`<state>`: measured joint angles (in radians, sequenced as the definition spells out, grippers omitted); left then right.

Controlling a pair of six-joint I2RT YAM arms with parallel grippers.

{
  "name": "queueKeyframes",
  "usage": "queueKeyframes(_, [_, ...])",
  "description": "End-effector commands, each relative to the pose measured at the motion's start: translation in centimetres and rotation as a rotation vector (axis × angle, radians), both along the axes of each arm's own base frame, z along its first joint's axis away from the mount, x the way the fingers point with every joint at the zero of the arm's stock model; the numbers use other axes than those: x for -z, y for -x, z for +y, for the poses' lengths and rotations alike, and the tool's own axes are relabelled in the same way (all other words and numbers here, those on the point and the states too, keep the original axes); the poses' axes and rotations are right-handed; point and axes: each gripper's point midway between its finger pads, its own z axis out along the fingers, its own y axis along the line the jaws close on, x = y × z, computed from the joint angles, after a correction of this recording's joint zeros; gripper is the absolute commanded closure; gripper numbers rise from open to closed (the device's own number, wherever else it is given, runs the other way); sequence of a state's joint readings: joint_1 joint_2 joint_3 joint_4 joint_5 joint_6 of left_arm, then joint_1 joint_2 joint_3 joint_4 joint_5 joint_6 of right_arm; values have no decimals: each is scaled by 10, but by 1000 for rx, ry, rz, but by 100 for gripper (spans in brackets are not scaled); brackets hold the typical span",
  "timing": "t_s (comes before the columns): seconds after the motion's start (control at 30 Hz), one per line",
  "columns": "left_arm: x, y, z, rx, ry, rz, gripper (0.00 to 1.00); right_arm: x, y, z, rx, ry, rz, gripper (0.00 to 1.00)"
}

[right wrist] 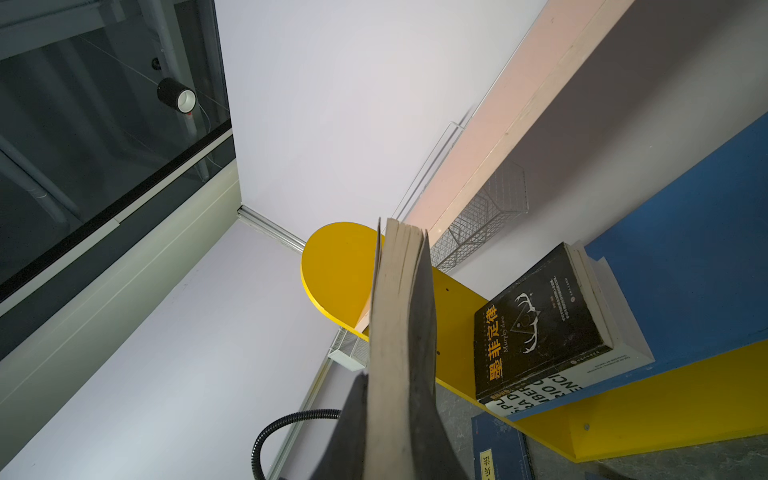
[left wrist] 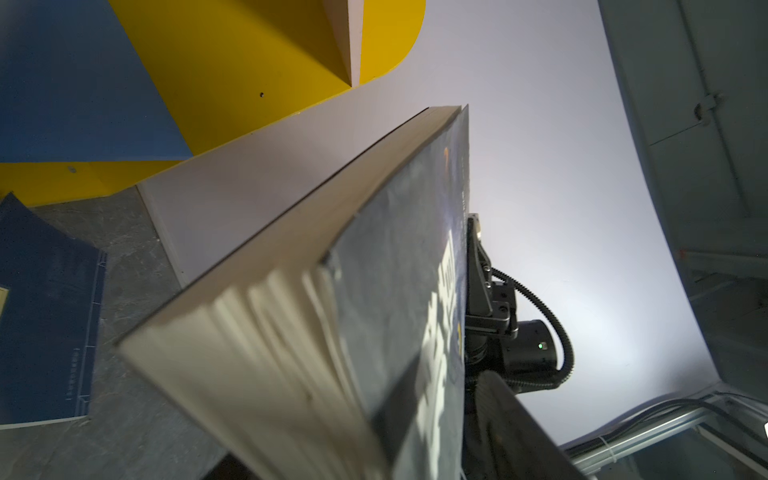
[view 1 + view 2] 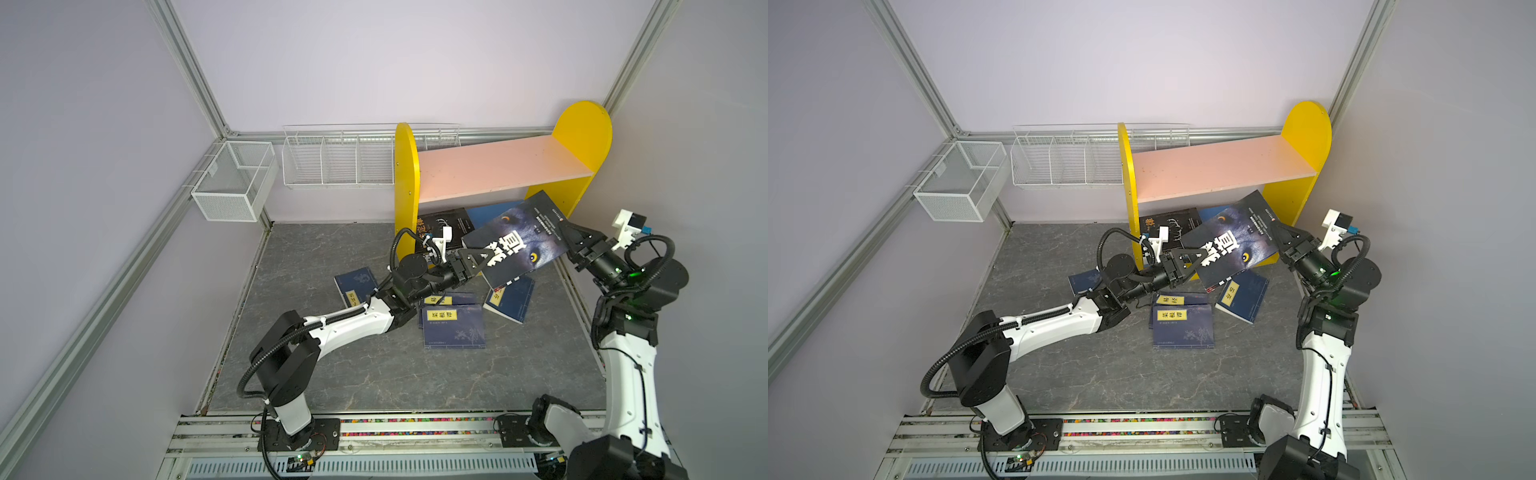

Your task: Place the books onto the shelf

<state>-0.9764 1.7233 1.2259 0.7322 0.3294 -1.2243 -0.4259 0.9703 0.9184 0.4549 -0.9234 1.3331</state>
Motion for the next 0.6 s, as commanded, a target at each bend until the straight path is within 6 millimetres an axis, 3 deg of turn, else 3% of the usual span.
queueKeyframes(0.0, [-41,11,10,6,84,-84,52,-11,14,10,-49,-4,-60,89])
queueKeyframes(0.03, [-43,11,12,0,83,-95,58,-11,15,13,-64,10,-70,88])
queueKeyframes(0.13, [-45,11,16,-3,60,-120,81,19,17,27,-140,58,-32,79])
queueKeyframes(0.17, [-43,8,18,-3,49,-123,88,28,19,31,-162,78,-17,72])
queueKeyframes(0.27, [-44,3,29,55,41,-141,99,55,21,37,-195,154,48,39])
queueKeyframes(0.33, [-46,1,39,112,40,-149,100,80,20,36,-193,191,135,30])
queueKeyframes(0.37, [-45,0,44,138,28,-152,100,75,20,38,-195,215,133,27])
queueKeyframes(0.47, [-42,-3,58,176,-26,-164,100,81,17,44,-229,209,124,25])
queueKeyframes(0.57, [-39,0,66,230,-119,-196,100,99,14,56,-283,202,149,27])
